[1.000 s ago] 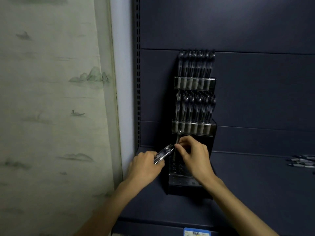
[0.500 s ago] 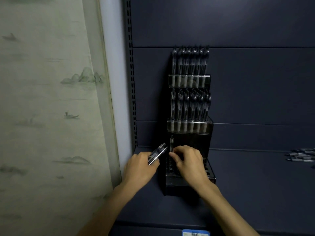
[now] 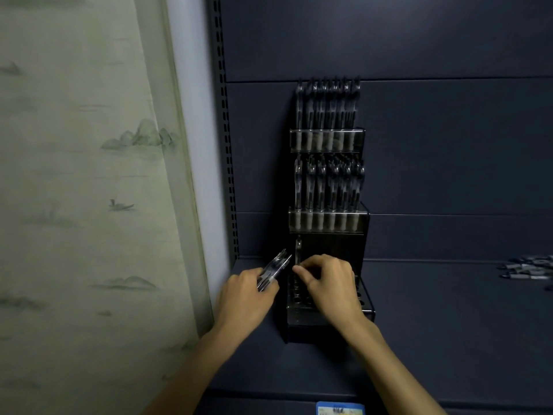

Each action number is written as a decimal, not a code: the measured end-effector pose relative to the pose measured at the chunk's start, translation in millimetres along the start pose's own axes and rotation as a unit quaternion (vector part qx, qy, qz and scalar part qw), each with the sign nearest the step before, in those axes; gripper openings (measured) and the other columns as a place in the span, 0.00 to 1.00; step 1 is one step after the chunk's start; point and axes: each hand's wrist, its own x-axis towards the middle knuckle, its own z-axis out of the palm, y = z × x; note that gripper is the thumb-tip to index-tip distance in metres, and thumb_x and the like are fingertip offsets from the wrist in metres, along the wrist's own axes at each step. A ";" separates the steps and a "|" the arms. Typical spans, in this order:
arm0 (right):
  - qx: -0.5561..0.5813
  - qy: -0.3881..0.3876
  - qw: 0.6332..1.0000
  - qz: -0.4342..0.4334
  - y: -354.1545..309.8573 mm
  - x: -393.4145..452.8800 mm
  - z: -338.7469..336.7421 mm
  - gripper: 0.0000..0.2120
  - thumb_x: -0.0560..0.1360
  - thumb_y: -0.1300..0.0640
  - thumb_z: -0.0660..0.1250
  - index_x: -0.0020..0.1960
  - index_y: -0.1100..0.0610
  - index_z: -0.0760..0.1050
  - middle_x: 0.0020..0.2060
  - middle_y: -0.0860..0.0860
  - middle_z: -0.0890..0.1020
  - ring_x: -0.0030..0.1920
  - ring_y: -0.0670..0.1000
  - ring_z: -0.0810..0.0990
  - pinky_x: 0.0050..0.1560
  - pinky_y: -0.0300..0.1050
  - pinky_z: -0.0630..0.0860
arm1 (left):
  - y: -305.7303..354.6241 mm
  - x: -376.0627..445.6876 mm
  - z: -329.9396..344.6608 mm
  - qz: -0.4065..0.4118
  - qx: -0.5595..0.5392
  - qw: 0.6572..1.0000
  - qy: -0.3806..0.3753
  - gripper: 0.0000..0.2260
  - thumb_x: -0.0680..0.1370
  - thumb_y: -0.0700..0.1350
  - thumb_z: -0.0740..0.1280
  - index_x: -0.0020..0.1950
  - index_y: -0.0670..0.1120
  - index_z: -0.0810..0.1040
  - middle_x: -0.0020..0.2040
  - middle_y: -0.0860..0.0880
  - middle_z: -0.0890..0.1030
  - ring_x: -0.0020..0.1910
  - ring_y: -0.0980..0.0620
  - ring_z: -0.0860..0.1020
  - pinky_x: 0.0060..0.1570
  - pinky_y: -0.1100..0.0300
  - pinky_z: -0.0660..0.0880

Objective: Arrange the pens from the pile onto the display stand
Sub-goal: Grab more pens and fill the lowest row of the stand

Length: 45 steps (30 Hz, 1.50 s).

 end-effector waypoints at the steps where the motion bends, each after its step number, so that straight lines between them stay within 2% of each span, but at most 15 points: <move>1: 0.008 0.004 1.000 0.009 -0.6 -0.5 -0.8 0.08 0.74 0.48 0.74 0.49 0.51 0.84 0.43 0.44 0.83 0.42 0.40 0.78 0.41 0.25 0.68 | 1.1 -0.3 -0.5 0.000 0.001 1.000 0.001 0.12 0.77 0.50 0.67 0.36 0.48 0.74 0.32 0.50 0.78 0.33 0.50 0.75 0.34 0.54 0.70; 5: 0.068 0.060 0.996 -0.014 -5.7 -5.2 -5.5 0.07 0.70 0.55 0.74 0.38 0.49 0.77 0.36 0.44 0.80 0.39 0.43 0.79 0.41 0.38 0.74 | 3.3 -1.4 -1.0 0.001 0.023 1.000 0.011 0.12 0.76 0.48 0.66 0.34 0.49 0.69 0.32 0.51 0.75 0.33 0.49 0.73 0.33 0.54 0.68; 9: 0.138 0.061 0.988 -0.044 -11.3 -9.3 -12.2 0.08 0.69 0.60 0.73 0.38 0.50 0.75 0.35 0.46 0.79 0.37 0.47 0.78 0.38 0.37 0.74 | 7.2 -3.1 0.7 0.007 0.037 0.999 0.020 0.12 0.75 0.48 0.65 0.34 0.51 0.67 0.34 0.51 0.77 0.38 0.44 0.77 0.38 0.51 0.75; 13: 0.191 0.074 0.979 0.002 -11.8 -8.7 -15.1 0.09 0.71 0.58 0.74 0.40 0.52 0.75 0.34 0.48 0.79 0.34 0.46 0.76 0.36 0.37 0.74 | 11.7 -4.1 1.0 0.019 0.038 0.999 0.025 0.10 0.76 0.48 0.66 0.36 0.51 0.68 0.33 0.53 0.75 0.39 0.44 0.78 0.40 0.51 0.76; 17: 0.255 0.004 0.967 -0.014 -17.1 -13.7 -19.9 0.08 0.74 0.55 0.74 0.39 0.53 0.78 0.32 0.52 0.79 0.31 0.42 0.72 0.34 0.37 0.72 | 14.7 -6.8 1.1 0.025 0.050 0.998 0.033 0.09 0.77 0.48 0.65 0.38 0.51 0.70 0.35 0.52 0.77 0.41 0.43 0.79 0.41 0.50 0.76; 19: 0.251 -0.043 0.967 -0.021 -19.0 -14.2 -19.3 0.08 0.73 0.49 0.76 0.39 0.51 0.81 0.31 0.51 0.80 0.30 0.41 0.73 0.33 0.37 0.72 | 16.5 -9.2 2.2 0.035 0.060 0.997 0.039 0.09 0.79 0.50 0.63 0.40 0.52 0.68 0.38 0.49 0.80 0.43 0.42 0.80 0.42 0.48 0.77; 22: 0.242 -0.073 0.967 -0.024 -19.9 -13.8 -18.4 0.11 0.71 0.45 0.77 0.38 0.51 0.83 0.30 0.49 0.81 0.29 0.43 0.75 0.34 0.38 0.74 | 20.9 -12.0 4.6 0.054 0.094 0.993 0.041 0.06 0.80 0.52 0.61 0.45 0.53 0.67 0.45 0.48 0.83 0.47 0.41 0.81 0.41 0.52 0.75; 25: 0.275 -0.088 0.957 -0.010 -19.0 -13.1 -21.9 0.11 0.71 0.47 0.77 0.37 0.53 0.83 0.28 0.49 0.80 0.29 0.45 0.74 0.33 0.41 0.73 | 26.4 -14.5 4.8 0.061 0.130 0.989 0.037 0.05 0.81 0.51 0.60 0.50 0.52 0.66 0.48 0.48 0.82 0.50 0.42 0.81 0.41 0.53 0.70; 28: 0.295 -0.104 0.950 0.009 -18.6 -12.1 -24.5 0.11 0.72 0.50 0.77 0.37 0.55 0.81 0.27 0.48 0.77 0.29 0.46 0.74 0.33 0.42 0.73 | 28.9 -16.2 4.6 0.068 0.160 0.984 0.038 0.06 0.82 0.50 0.59 0.58 0.51 0.69 0.49 0.49 0.82 0.50 0.44 0.81 0.41 0.53 0.70; 32: 0.315 -0.109 0.943 0.015 -19.6 -11.3 -25.7 0.11 0.73 0.52 0.77 0.37 0.56 0.80 0.28 0.49 0.79 0.29 0.49 0.77 0.34 0.44 0.76 | 32.8 -16.6 4.2 0.076 0.186 0.978 0.048 0.08 0.83 0.49 0.58 0.61 0.51 0.67 0.50 0.50 0.82 0.51 0.47 0.81 0.39 0.56 0.67; 36: 0.362 -0.099 0.927 0.019 -19.2 -9.9 -27.9 0.10 0.74 0.56 0.76 0.37 0.55 0.78 0.32 0.55 0.81 0.31 0.54 0.78 0.35 0.47 0.75 | 35.6 -14.8 3.4 0.077 0.189 0.978 0.044 0.09 0.82 0.48 0.58 0.62 0.50 0.67 0.49 0.50 0.82 0.50 0.46 0.81 0.39 0.55 0.68; 40: 0.422 -0.086 0.901 0.052 -15.8 -6.5 -33.8 0.11 0.77 0.60 0.71 0.43 0.65 0.72 0.40 0.66 0.81 0.32 0.56 0.80 0.32 0.40 0.74 | 34.1 -13.0 2.8 0.082 0.161 0.983 0.037 0.05 0.82 0.50 0.59 0.56 0.51 0.69 0.45 0.50 0.81 0.46 0.47 0.81 0.37 0.55 0.67; 42: 0.458 -0.068 0.883 0.083 -12.7 -4.9 -36.8 0.09 0.79 0.60 0.68 0.45 0.64 0.70 0.42 0.63 0.84 0.33 0.56 0.82 0.30 0.38 0.71 | 31.4 -11.7 1.8 0.081 0.151 0.984 0.040 0.06 0.82 0.53 0.59 0.53 0.51 0.69 0.45 0.50 0.81 0.45 0.46 0.80 0.37 0.55 0.68; 45: 0.479 -0.066 0.869 0.101 -13.8 -5.6 -35.6 0.07 0.79 0.60 0.68 0.49 0.63 0.71 0.43 0.60 0.86 0.37 0.57 0.85 0.32 0.41 0.75 | 28.8 -10.5 1.8 0.082 0.152 0.984 0.045 0.10 0.83 0.57 0.58 0.52 0.51 0.71 0.46 0.49 0.83 0.47 0.45 0.81 0.38 0.54 0.70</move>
